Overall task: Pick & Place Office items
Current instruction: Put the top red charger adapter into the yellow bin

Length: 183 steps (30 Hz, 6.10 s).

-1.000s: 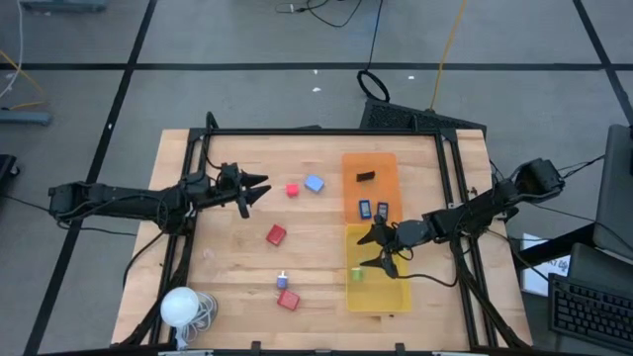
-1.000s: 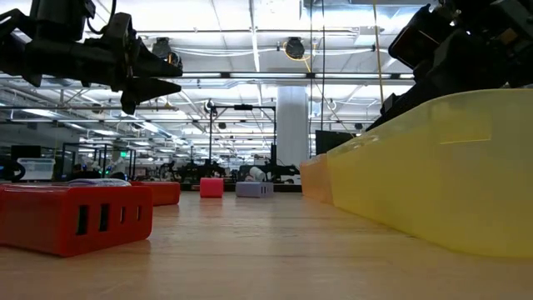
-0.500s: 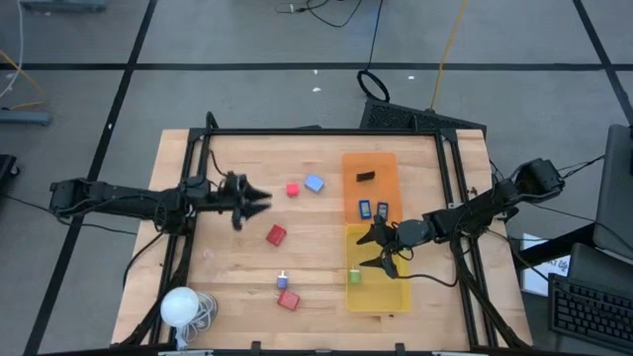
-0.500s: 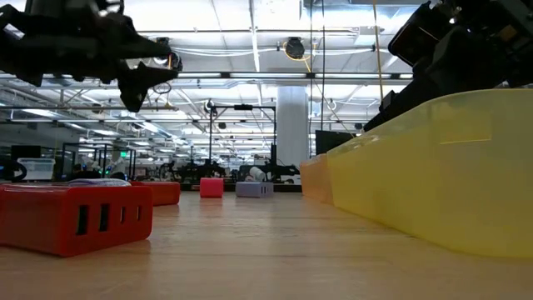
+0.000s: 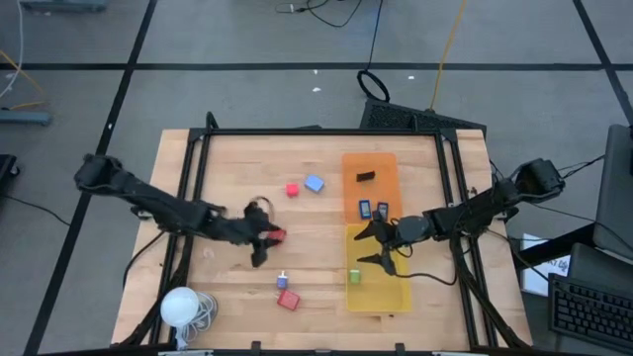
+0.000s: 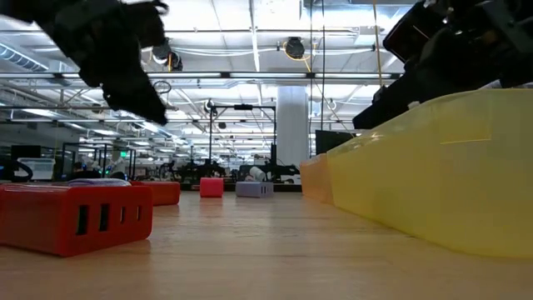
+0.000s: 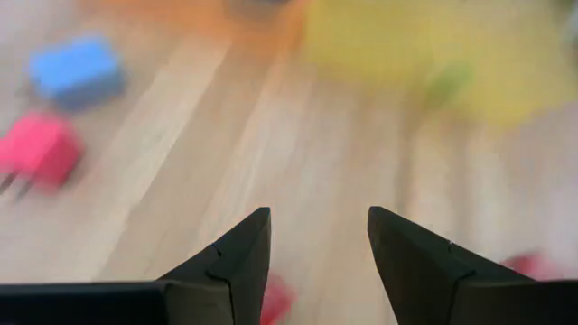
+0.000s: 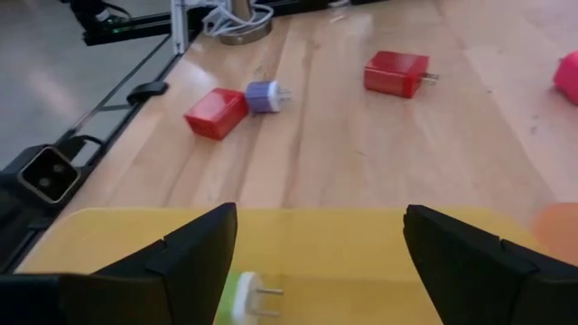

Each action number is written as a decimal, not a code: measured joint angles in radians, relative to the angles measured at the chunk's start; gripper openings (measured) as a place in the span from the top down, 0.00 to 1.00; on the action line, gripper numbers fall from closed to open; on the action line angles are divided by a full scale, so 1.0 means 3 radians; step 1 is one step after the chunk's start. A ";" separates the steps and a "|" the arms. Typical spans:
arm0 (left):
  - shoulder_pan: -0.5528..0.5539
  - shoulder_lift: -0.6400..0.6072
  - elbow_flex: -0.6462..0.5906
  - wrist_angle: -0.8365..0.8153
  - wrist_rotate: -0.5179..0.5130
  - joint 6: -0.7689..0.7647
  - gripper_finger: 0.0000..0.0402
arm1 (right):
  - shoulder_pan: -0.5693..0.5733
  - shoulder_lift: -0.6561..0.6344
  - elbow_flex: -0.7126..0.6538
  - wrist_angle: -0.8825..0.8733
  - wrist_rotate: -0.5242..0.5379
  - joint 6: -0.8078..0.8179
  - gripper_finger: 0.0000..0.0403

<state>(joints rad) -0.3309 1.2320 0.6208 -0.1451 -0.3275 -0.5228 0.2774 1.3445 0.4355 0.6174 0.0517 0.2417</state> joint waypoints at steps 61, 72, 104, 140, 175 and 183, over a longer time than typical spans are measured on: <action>0.0426 0.1901 0.1536 -0.2021 0.0396 -0.1278 0.71 | -0.0098 0.0000 -0.0003 -0.0060 -0.0008 -0.0006 0.25; 0.0425 0.1378 0.1555 -0.1485 0.0125 -0.0626 0.71 | -0.0198 0.0000 -0.0002 0.0169 0.0013 -0.0088 0.25; 0.0611 0.1273 0.1548 0.0509 0.0983 0.1562 0.71 | -0.0521 0.0566 0.0171 0.1747 -0.0067 -0.0239 0.25; 0.0613 0.1282 0.1561 0.0752 0.0917 0.1541 0.71 | -0.0387 0.0748 0.0526 0.1719 0.0008 -0.0436 0.38; 0.0618 0.1282 0.1555 0.0702 0.0927 0.1384 0.40 | -0.0390 0.0726 0.0521 0.1709 -0.0278 -0.0507 0.72; 0.0622 0.1207 0.1555 0.0559 0.0921 0.1453 0.33 | -0.0395 0.0725 0.0521 0.1609 -0.0279 -0.0508 0.72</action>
<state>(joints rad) -0.1444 1.5940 1.0874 0.0226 -0.0513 -0.0868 0.1589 1.5620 0.5919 1.1002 -0.0322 0.0894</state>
